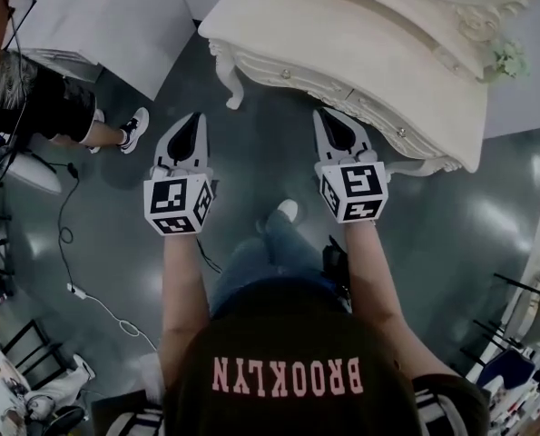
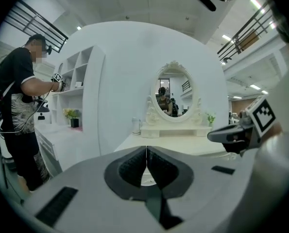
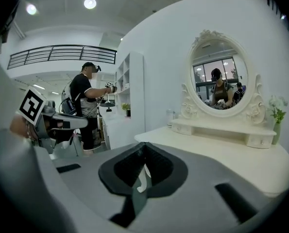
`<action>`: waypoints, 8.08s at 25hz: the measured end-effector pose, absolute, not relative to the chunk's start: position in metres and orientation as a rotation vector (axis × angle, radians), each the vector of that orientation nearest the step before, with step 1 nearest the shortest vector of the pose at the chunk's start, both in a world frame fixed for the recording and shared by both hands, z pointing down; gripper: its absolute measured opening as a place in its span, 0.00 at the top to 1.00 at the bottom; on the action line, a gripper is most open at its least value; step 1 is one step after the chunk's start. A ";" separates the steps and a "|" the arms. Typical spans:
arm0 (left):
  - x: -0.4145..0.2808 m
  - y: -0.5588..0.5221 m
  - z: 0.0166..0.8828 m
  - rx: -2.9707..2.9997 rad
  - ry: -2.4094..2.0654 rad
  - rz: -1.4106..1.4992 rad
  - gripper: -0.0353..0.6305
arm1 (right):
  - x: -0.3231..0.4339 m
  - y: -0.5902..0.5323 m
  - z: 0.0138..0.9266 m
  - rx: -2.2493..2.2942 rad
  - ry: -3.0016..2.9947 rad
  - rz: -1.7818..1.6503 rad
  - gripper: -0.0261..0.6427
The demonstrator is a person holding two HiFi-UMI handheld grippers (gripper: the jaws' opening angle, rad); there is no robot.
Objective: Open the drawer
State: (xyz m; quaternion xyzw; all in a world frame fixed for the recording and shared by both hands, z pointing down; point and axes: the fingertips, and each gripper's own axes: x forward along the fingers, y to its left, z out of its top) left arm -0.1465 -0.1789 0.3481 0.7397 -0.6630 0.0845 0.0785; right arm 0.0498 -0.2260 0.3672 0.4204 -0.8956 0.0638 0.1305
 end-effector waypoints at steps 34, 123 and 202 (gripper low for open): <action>-0.222 -0.342 0.492 2.180 -1.611 0.490 0.94 | -0.014 -0.374 0.581 1.439 -2.124 0.847 0.85; -0.259 -0.217 0.518 2.095 -1.588 0.481 0.94 | -0.053 -0.273 0.657 1.422 -1.850 1.016 0.79; -0.183 -0.189 0.358 2.423 -1.702 0.218 0.94 | 0.042 -0.188 0.348 1.559 -2.372 0.356 0.97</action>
